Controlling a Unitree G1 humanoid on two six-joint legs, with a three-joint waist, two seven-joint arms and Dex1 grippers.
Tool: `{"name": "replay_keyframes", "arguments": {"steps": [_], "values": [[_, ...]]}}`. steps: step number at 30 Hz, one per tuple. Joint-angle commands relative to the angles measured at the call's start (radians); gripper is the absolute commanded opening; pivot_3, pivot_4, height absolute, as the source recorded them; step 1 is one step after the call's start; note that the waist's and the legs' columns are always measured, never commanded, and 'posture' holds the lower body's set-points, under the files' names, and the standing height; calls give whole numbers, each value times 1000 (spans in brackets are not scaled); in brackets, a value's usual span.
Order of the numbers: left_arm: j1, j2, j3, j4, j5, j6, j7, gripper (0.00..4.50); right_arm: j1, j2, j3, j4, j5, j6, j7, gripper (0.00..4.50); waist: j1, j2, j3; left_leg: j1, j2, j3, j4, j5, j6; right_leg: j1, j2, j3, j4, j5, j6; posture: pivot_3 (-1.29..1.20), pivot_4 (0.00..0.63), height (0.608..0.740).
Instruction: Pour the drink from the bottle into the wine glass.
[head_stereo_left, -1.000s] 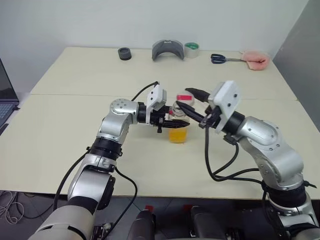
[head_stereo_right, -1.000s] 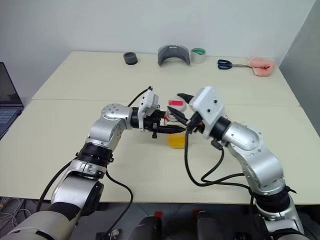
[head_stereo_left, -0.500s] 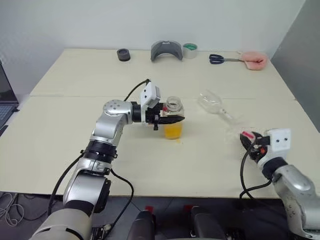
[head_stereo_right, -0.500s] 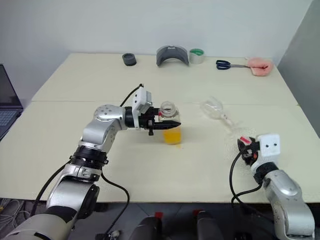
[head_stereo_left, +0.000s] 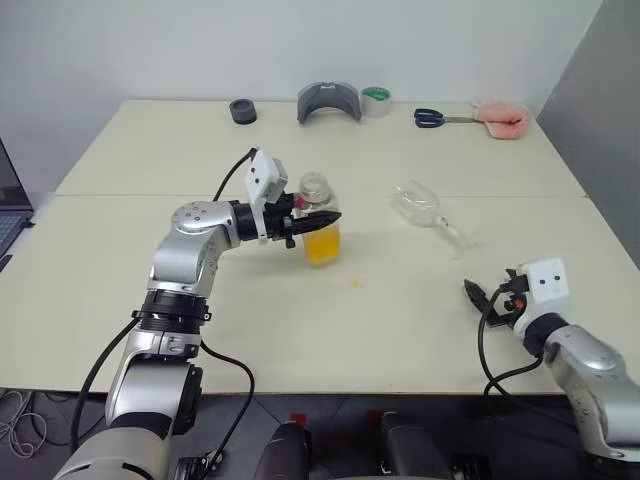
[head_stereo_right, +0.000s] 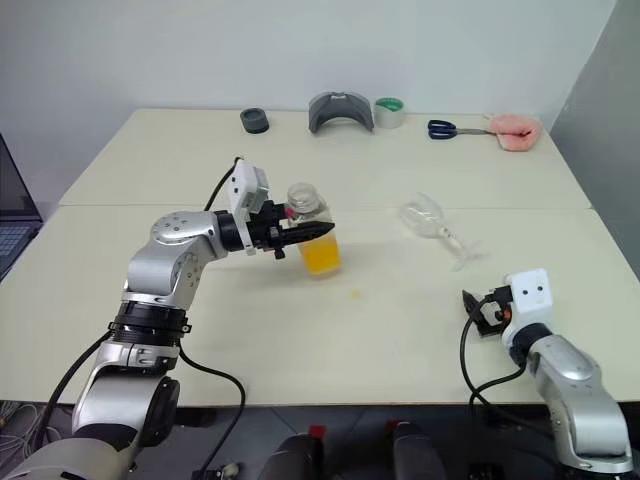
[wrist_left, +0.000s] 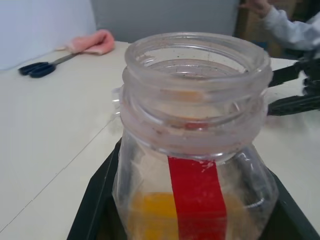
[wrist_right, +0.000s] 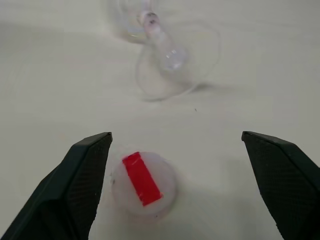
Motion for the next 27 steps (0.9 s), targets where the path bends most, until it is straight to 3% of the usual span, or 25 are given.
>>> {"name": "replay_keyframes", "arguments": {"steps": [1,6,14,24,26,27], "values": [[-12,31,56,-33,8,-19,83,1796,-37,-59,29,-120,98,26,119,4500,-1,0,0,0,0,0,0,0,0,0,0,0,0,0,0,0,150,740],[-26,58,101,58,61,-59,229,1796,-215,-60,146,-183,206,112,169,4500,-2,-1,0,0,0,0,0,0,0,1,0,0,0,0,0,0,150,740],[-84,90,165,269,106,-112,426,1796,-549,114,446,37,72,98,108,4500,1,-2,1,-2,-1,-4,1,0,0,0,-1,-4,-1,0,0,0,150,740],[-92,93,186,381,112,-173,496,1796,-676,261,562,192,-22,35,123,4500,7,-2,1,-5,-1,-6,1,2,-4,-1,-2,-6,-3,0,0,0,150,740],[-94,87,195,413,116,-193,523,2508,-689,278,567,205,-29,31,125,4500,5,-2,1,-4,-1,-6,1,2,-4,-1,-2,-6,-2,0,0,0,150,740],[-94,83,200,422,110,-199,525,2655,-694,284,568,209,-32,30,127,4500,5,-2,1,-4,-1,-6,1,2,-4,-1,-2,-6,-2,0,0,0,150,740]]}}
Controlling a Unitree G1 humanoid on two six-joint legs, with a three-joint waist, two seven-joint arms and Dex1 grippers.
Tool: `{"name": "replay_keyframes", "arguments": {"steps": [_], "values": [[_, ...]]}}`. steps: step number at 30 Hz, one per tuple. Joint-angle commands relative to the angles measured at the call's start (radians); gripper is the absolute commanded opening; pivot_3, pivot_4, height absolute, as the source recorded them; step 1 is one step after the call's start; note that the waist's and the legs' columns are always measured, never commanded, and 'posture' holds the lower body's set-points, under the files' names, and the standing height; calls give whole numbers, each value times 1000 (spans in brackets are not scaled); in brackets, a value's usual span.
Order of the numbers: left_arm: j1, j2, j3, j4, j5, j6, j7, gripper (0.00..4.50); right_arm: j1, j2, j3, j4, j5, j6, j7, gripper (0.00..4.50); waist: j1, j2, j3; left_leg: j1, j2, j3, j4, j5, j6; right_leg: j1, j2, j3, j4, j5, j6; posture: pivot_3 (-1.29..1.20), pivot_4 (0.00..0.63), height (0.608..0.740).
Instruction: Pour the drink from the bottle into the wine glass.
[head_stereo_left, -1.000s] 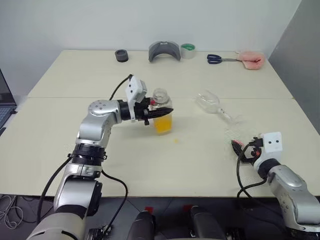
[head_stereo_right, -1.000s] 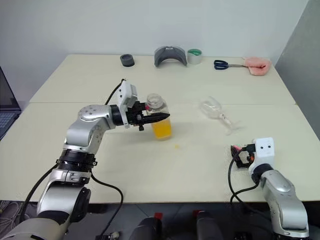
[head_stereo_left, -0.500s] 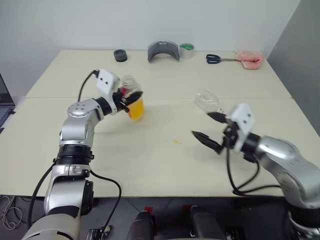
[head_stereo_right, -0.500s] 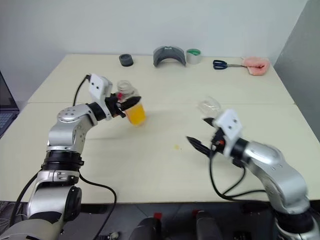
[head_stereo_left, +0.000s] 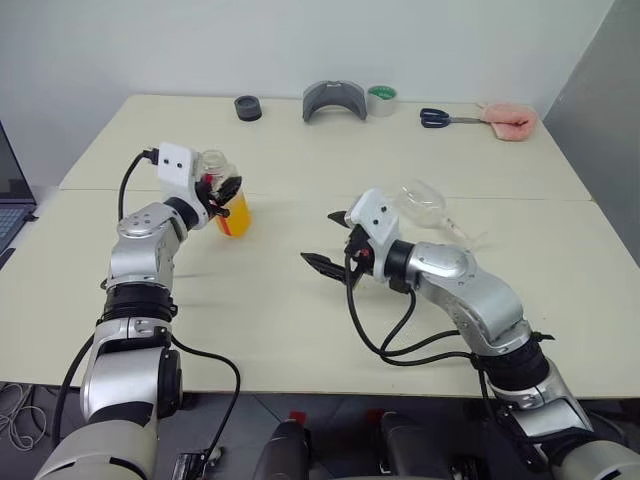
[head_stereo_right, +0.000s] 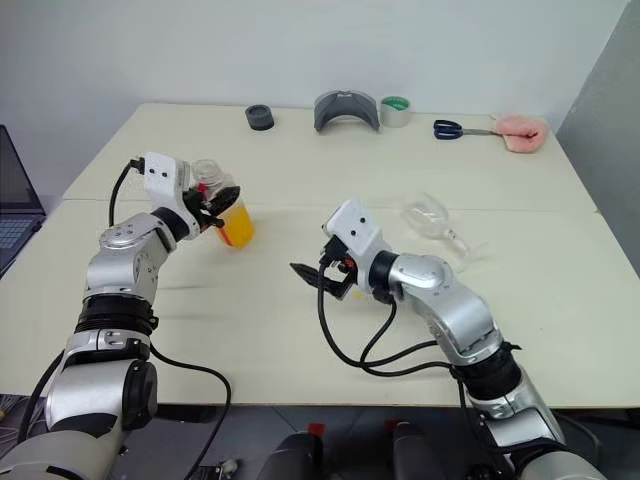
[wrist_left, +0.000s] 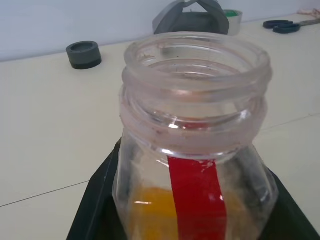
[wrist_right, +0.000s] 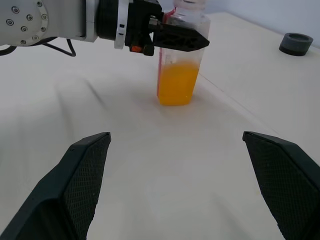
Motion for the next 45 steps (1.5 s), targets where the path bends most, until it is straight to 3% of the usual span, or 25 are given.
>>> {"name": "replay_keyframes", "arguments": {"steps": [1,6,30,45], "values": [[-29,1,26,19,-5,-41,23,3034,-39,20,1,-15,-17,-29,9,4500,-1,0,0,0,0,0,0,0,0,0,0,0,1,0,0,0,150,740],[-17,-7,27,26,-6,-62,20,4479,-42,39,-1,-14,-29,-25,11,4500,-4,0,0,0,0,0,0,0,0,0,0,0,2,0,0,0,150,740],[194,-54,63,-20,-10,-239,68,4479,32,27,44,-57,-93,-23,20,4500,-4,0,0,1,0,0,0,-1,2,-1,0,0,2,0,0,0,150,740],[557,-86,84,-511,-71,-87,124,4479,174,-63,-9,-180,-156,2,-40,4500,0,0,0,1,1,-2,-1,-2,4,0,-1,1,1,0,0,0,150,740]]}}
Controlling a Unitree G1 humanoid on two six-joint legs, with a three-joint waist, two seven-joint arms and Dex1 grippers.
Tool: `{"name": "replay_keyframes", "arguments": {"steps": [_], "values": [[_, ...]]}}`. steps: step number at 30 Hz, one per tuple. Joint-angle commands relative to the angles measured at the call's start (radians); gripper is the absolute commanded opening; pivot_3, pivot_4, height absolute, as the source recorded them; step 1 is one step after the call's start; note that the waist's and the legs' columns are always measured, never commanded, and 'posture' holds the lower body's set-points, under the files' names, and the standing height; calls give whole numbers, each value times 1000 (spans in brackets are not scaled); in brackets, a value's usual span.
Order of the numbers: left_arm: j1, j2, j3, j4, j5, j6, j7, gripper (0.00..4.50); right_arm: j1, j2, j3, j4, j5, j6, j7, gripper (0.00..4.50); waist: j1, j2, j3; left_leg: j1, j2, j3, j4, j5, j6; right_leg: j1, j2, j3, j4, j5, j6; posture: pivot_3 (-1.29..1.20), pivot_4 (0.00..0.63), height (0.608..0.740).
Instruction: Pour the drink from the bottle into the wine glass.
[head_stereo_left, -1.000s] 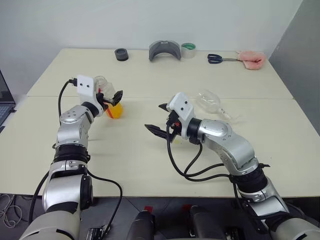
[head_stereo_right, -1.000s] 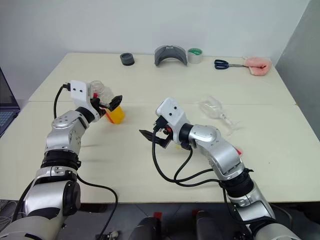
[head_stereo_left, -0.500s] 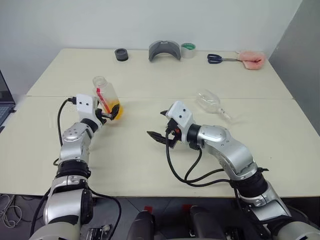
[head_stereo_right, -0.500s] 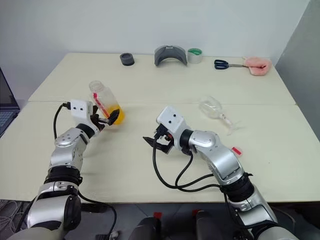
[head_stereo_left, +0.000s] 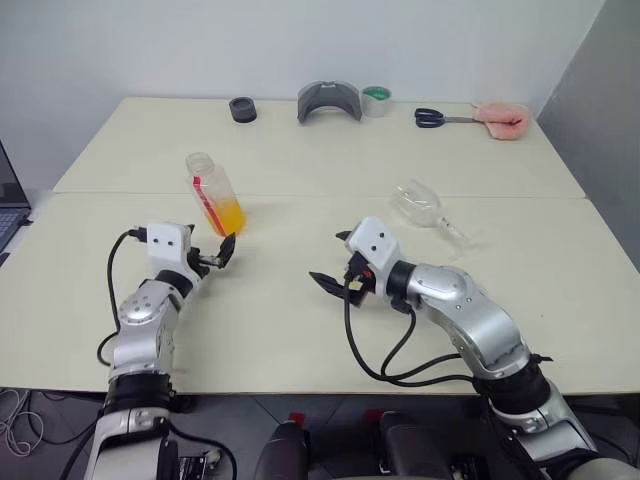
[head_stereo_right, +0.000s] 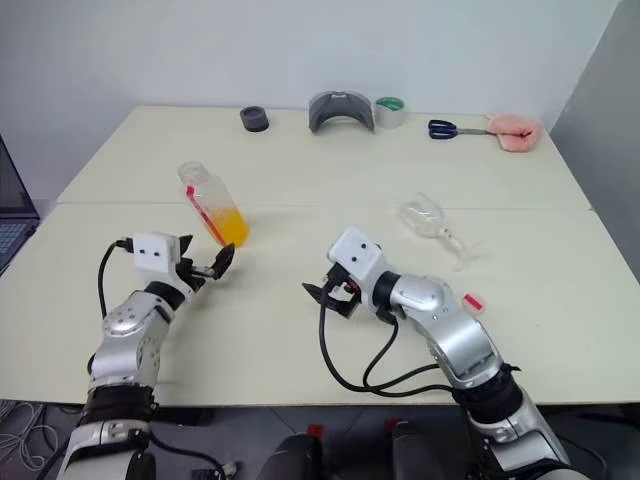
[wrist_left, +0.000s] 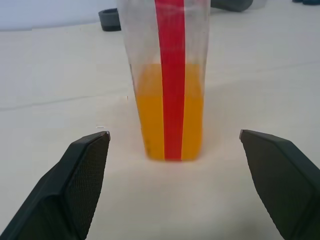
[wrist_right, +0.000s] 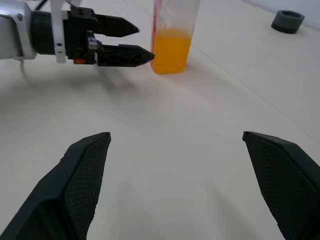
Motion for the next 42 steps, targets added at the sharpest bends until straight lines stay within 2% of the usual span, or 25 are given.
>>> {"name": "replay_keyframes", "arguments": {"steps": [1,8,12,14,17,21,27,31,36,42], "values": [[69,2,10,-167,-35,49,-8,4479,36,-29,-55,-100,-19,19,-32,4500,2,0,0,0,0,0,0,0,0,0,0,0,0,0,0,0,150,740],[170,23,-139,-392,-27,79,-158,4479,37,-88,-158,-211,-136,159,-182,4500,13,0,0,0,0,2,0,0,0,1,0,0,-1,0,0,0,150,740],[141,34,-213,-434,-39,99,-245,4479,-48,-164,-71,-217,-274,349,-242,4500,15,0,0,0,0,4,-1,0,0,1,0,1,-2,0,0,0,150,740],[105,36,-241,-433,-44,106,-286,4479,-109,-192,-4,-150,-313,398,-234,4500,14,0,0,1,0,5,-1,0,0,1,1,1,-2,0,0,0,150,740],[46,36,-281,-419,-41,95,-346,4479,-185,-170,39,6,-352,389,-254,4500,13,0,0,1,1,5,-2,0,0,1,2,1,-2,0,0,0,150,740],[-14,19,-318,-380,-17,54,-384,4479,-240,-144,39,203,-388,333,-278,4500,15,0,0,1,0,6,-2,0,0,1,1,1,-3,0,0,0,150,740],[-63,-23,-346,-322,0,3,-397,4479,-266,-134,4,329,-417,311,-289,4500,16,0,0,0,0,6,-2,0,0,1,1,1,-4,0,0,0,150,740],[-69,-62,-373,-266,26,-57,-397,4479,-295,-152,16,375,-412,298,-233,4500,14,0,0,0,0,6,-1,0,0,1,1,2,-4,0,0,0,150,740],[-74,-122,-404,-207,61,-131,-381,4479,-355,-218,56,433,-386,267,-66,4500,16,0,0,0,0,6,-1,0,0,1,1,1,-4,0,0,0,150,740],[-93,-168,-414,-144,86,-184,-369,4479,-494,-261,83,659,-367,182,142,4500,13,0,0,0,0,6,-1,0,0,1,1,1,-4,0,0,0,150,740]]}}
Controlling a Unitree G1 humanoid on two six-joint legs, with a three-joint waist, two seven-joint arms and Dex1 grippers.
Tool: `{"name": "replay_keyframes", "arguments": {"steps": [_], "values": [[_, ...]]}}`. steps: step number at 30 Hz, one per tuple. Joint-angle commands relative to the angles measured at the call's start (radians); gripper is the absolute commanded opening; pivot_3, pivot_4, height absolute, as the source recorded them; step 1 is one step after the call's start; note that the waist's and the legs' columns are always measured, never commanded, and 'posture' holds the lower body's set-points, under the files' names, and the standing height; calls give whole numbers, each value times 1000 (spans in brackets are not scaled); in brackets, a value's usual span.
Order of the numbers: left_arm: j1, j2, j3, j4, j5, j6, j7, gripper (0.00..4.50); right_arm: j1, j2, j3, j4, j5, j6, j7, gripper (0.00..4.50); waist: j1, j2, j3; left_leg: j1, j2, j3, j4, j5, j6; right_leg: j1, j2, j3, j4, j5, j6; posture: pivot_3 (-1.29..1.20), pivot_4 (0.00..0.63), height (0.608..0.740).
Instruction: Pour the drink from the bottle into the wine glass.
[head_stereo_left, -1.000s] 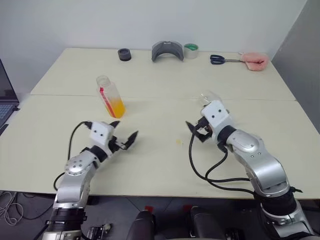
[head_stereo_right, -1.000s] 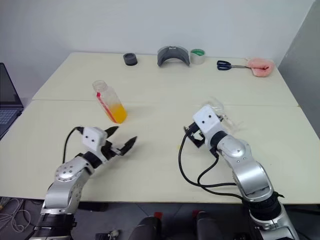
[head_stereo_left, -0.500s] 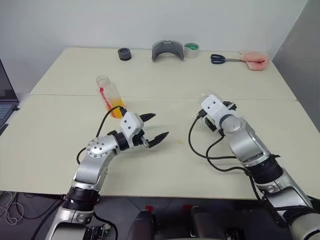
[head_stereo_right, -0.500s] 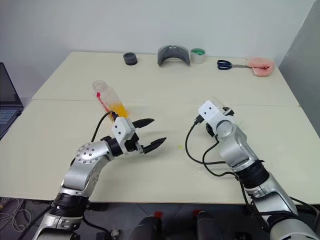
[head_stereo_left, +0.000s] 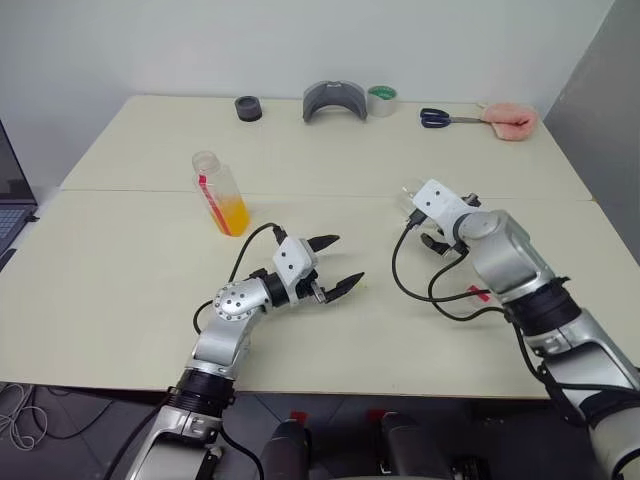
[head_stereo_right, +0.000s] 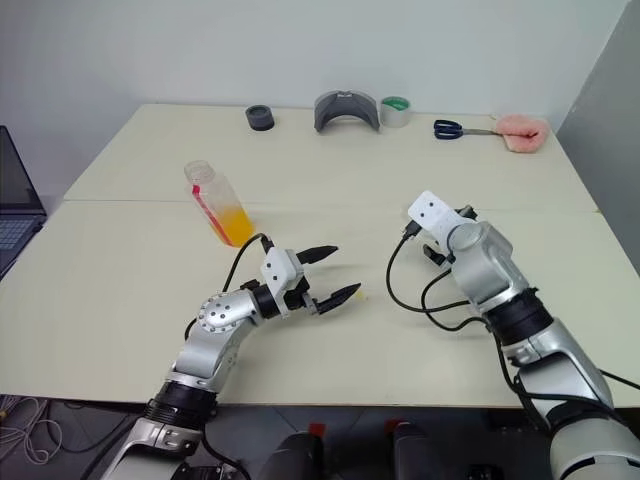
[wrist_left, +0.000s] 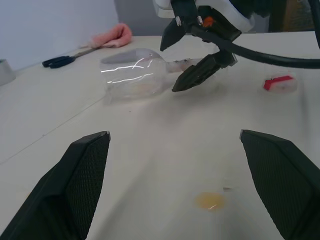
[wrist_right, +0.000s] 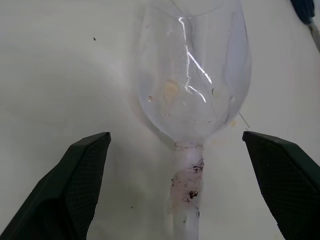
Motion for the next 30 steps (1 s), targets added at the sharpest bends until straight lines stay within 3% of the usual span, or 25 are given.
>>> {"name": "replay_keyframes", "arguments": {"steps": [1,10,17,20,30], "values": [[-22,-19,-6,-2,8,-43,4,4479,-102,-17,18,138,5,-78,113,4500,-2,0,0,0,0,0,0,0,0,0,0,0,0,0,0,0,150,740],[-29,27,22,-121,-84,60,-81,4479,-289,35,14,556,-4,-228,278,4500,-5,0,0,0,0,0,0,0,0,0,0,0,0,0,0,0,150,740],[-68,80,24,-134,-67,66,-94,4479,-429,76,9,842,-22,-338,380,4500,-12,1,1,0,0,0,0,0,0,0,0,0,0,0,0,0,150,740],[-62,83,17,-144,-63,68,-90,4500,-468,92,1,929,-31,-376,392,3895,-14,2,1,0,0,0,0,0,0,0,0,0,0,0,0,0,150,740],[-39,92,14,-184,-47,86,-78,4500,-515,117,-16,1048,-72,-445,389,373,-16,2,1,0,0,0,0,0,0,-1,0,1,1,0,-1,0,150,740]]}}
